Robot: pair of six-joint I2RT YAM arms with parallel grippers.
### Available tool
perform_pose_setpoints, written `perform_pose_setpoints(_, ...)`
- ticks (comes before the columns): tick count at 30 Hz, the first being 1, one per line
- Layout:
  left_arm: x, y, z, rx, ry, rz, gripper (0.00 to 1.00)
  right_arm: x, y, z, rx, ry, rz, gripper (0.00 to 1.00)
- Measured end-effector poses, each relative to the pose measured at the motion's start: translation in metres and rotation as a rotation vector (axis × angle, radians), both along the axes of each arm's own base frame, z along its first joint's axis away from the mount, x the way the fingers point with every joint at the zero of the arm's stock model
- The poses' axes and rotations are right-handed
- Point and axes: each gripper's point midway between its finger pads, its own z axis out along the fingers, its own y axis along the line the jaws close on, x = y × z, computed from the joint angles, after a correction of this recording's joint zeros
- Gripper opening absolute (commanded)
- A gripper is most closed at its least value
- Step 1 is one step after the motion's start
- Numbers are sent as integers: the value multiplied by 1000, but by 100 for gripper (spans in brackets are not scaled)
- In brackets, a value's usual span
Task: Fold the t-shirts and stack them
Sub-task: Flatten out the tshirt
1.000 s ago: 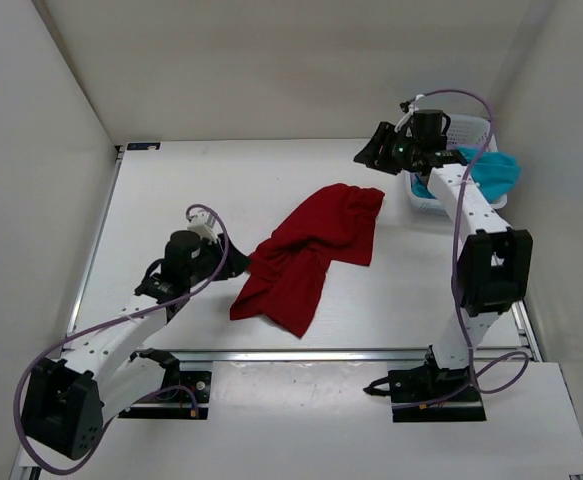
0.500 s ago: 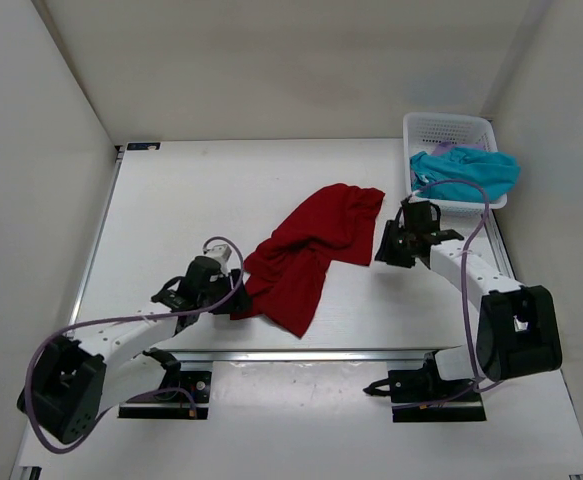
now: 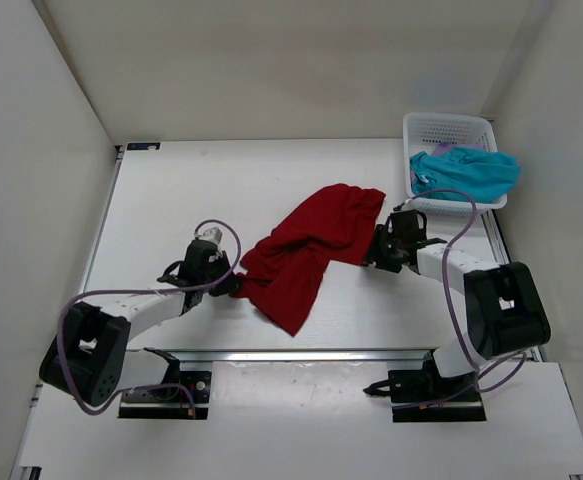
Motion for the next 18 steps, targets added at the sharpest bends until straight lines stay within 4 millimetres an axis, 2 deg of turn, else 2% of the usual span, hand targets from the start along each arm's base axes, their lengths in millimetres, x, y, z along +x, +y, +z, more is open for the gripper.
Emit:
perform_pose_setpoints(2, 18, 3, 7, -10, -15, 41, 0, 9, 3, 1, 12, -18, -3, 40)
perform_pose_setpoints(5, 52, 8, 17, -27, -43, 107, 0, 19, 8, -1, 22, -31, -1, 22)
perform_pose_setpoints(9, 94, 18, 21, -34, -53, 191, 0, 22, 14, -4, 49, -28, 4, 11)
perform_pose_setpoints(10, 105, 20, 22, -37, -55, 210, 0, 22, 15, -4, 53, -27, 4, 2)
perform_pose_setpoints(12, 124, 23, 25, -39, -66, 239, 0, 20, 17, -5, 55, -21, 9, 0)
perform_pose_setpoints(14, 152, 24, 33, -47, -85, 262, 0, 17, 22, -5, 55, -17, 20, 0)
perform_pose_setpoints(16, 180, 21, 41, -59, -108, 270, 13, 15, 25, -5, 55, -17, 30, 0)
perform_pose_setpoints(17, 195, 19, 47, -61, -122, 267, 31, 15, 25, -5, 53, -15, 31, 3)
perform_pose_setpoints(18, 211, 15, 53, -58, -138, 258, 44, 13, 26, -5, 50, -13, 34, 7)
